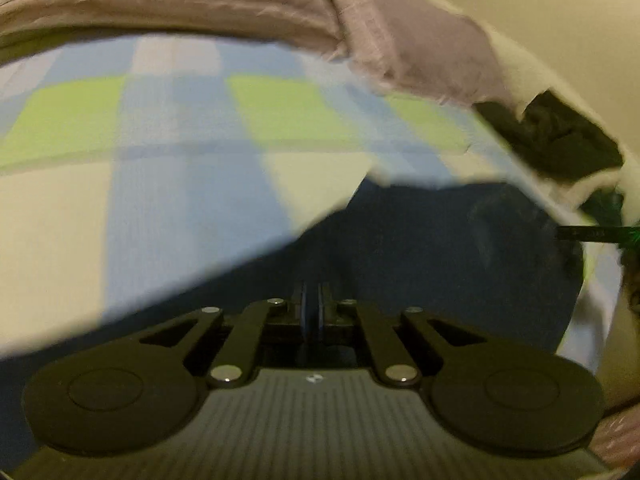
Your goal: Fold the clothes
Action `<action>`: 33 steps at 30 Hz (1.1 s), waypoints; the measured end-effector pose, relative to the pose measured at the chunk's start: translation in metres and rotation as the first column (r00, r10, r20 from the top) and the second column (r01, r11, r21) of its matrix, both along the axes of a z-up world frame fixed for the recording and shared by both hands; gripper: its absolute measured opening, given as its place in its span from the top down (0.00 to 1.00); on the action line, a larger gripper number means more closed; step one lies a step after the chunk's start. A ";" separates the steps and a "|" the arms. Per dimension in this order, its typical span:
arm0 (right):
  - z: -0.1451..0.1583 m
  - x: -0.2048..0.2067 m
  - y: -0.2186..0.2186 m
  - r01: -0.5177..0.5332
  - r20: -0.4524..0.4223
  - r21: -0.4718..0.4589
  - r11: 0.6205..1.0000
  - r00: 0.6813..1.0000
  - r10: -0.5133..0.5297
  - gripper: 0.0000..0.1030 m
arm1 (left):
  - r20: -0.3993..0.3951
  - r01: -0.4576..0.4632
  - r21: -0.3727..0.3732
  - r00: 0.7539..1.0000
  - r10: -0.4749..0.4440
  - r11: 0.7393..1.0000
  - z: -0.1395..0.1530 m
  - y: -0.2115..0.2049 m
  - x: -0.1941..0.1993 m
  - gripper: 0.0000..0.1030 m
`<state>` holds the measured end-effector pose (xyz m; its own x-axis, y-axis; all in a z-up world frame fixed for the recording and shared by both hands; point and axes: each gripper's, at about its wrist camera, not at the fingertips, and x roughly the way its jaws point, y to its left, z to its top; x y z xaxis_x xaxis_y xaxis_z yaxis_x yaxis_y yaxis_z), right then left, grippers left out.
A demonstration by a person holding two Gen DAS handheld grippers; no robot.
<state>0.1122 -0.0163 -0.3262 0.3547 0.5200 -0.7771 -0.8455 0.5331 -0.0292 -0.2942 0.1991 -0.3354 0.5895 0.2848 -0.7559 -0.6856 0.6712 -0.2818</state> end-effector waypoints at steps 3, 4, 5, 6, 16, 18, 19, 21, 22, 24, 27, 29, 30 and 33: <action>-0.016 -0.024 -0.027 -0.004 0.052 -0.043 0.999 0.999 0.006 0.86 | 0.005 -0.051 0.004 0.999 0.051 0.999 -0.005 -0.015 -0.054 0.97; -0.013 -0.034 -0.031 -0.004 0.092 -0.024 1.000 0.996 0.006 0.86 | 0.015 -0.069 0.007 0.997 0.069 0.998 -0.002 -0.015 -0.070 0.98; -0.008 -0.039 -0.030 0.019 0.096 -0.017 1.000 0.995 -0.017 0.86 | 0.017 -0.077 0.020 0.997 0.076 0.997 -0.001 -0.016 -0.081 0.98; -0.003 -0.043 -0.029 0.042 0.100 -0.009 0.999 0.994 -0.041 0.86 | 0.019 -0.083 0.032 0.996 0.083 0.996 0.000 -0.017 -0.092 0.98; -0.002 -0.059 -0.102 0.510 -0.599 0.275 0.815 0.754 -0.269 0.85 | 0.176 -0.094 -0.025 0.980 0.098 0.995 -0.010 -0.012 -0.173 0.97; -0.011 -0.058 -0.112 0.559 -0.661 0.299 0.774 0.706 -0.254 0.85 | 0.219 -0.108 -0.046 0.969 0.115 0.993 -0.014 -0.010 -0.185 0.97; -0.016 -0.055 -0.114 0.575 -0.677 0.302 0.761 0.691 -0.254 0.85 | 0.242 -0.117 -0.059 0.962 0.128 0.991 -0.016 -0.009 -0.189 0.97; -0.022 -0.053 -0.120 0.595 -0.695 0.319 0.738 0.676 -0.245 0.85 | 0.256 -0.121 -0.041 0.958 0.127 0.992 -0.016 -0.011 -0.193 0.96; -0.023 -0.053 -0.123 0.602 -0.701 0.330 0.727 0.672 -0.239 0.85 | 0.260 -0.115 -0.034 0.958 0.120 0.993 -0.016 -0.013 -0.194 0.94; -0.024 -0.054 -0.129 0.623 -0.718 0.351 0.699 0.658 -0.227 0.85 | 0.260 -0.107 -0.017 0.959 0.108 0.994 -0.015 -0.016 -0.195 0.92; -0.022 -0.057 -0.137 0.648 -0.744 0.356 0.673 0.633 -0.216 0.76 | 0.255 -0.096 0.010 0.963 0.090 0.995 -0.013 -0.022 -0.194 0.88; -0.022 -0.058 -0.139 0.655 -0.756 0.355 0.667 0.621 -0.207 0.51 | 0.253 -0.102 -0.001 0.962 0.099 0.995 -0.011 -0.024 -0.194 0.88; -0.021 -0.059 -0.139 0.658 -0.761 0.356 0.664 0.616 -0.202 0.50 | 0.252 -0.111 -0.018 0.961 0.112 0.994 -0.011 -0.024 -0.194 0.88; -0.020 -0.052 -0.131 0.657 -0.768 0.363 0.661 0.613 -0.187 0.50 | 0.251 -0.156 -0.050 0.954 0.164 0.986 -0.009 -0.026 -0.197 0.88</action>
